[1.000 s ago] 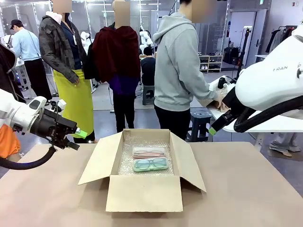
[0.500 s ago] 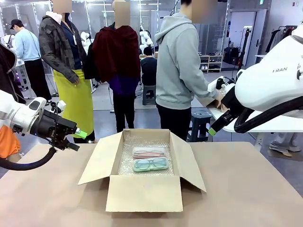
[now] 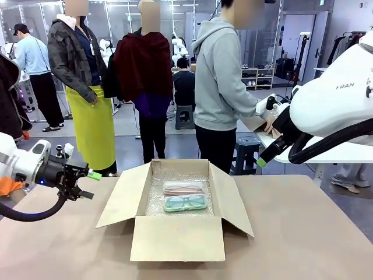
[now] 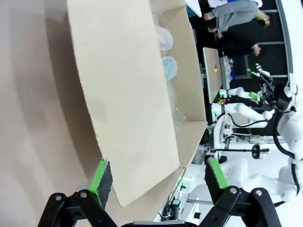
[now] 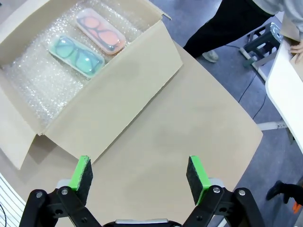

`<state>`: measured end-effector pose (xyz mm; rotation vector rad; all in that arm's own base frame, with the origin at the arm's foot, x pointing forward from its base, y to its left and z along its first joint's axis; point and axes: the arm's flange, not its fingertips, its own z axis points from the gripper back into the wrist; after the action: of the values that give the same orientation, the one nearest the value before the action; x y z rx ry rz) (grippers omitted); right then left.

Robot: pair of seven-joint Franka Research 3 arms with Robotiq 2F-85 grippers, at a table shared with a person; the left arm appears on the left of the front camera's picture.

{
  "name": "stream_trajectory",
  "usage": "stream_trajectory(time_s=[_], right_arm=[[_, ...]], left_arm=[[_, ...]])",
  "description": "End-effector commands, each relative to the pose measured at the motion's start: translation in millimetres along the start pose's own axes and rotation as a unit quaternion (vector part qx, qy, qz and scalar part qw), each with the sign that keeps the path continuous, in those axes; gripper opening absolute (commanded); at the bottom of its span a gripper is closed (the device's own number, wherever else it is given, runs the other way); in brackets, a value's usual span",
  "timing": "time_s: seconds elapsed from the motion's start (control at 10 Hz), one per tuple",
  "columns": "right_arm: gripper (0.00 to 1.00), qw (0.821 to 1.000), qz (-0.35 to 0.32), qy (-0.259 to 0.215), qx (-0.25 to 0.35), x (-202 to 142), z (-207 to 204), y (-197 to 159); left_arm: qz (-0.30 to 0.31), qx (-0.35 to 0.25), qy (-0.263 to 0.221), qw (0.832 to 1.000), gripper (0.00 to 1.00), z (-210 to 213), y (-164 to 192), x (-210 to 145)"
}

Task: Pack the glasses set securely to prepare it for shipping.
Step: Position the Package Box on the left side of the table.

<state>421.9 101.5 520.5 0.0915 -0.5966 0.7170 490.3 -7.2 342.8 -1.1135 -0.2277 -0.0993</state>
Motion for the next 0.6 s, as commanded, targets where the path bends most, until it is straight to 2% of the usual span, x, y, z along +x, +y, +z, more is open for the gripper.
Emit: stream_trajectory(time_s=[0.0,0.5], right_arm=[[1.00,1.000,-0.009,0.005,0.001,4.1,0.5,1.5],[1.00,1.000,-0.009,0.005,0.001,4.1,0.5,1.5]], left_arm=[[0.019,-0.044,-0.007,0.999,1.00,-12.0,19.0,17.2],[0.065,-0.037,-0.040,0.996,1.00,-42.3,59.3,36.7]])
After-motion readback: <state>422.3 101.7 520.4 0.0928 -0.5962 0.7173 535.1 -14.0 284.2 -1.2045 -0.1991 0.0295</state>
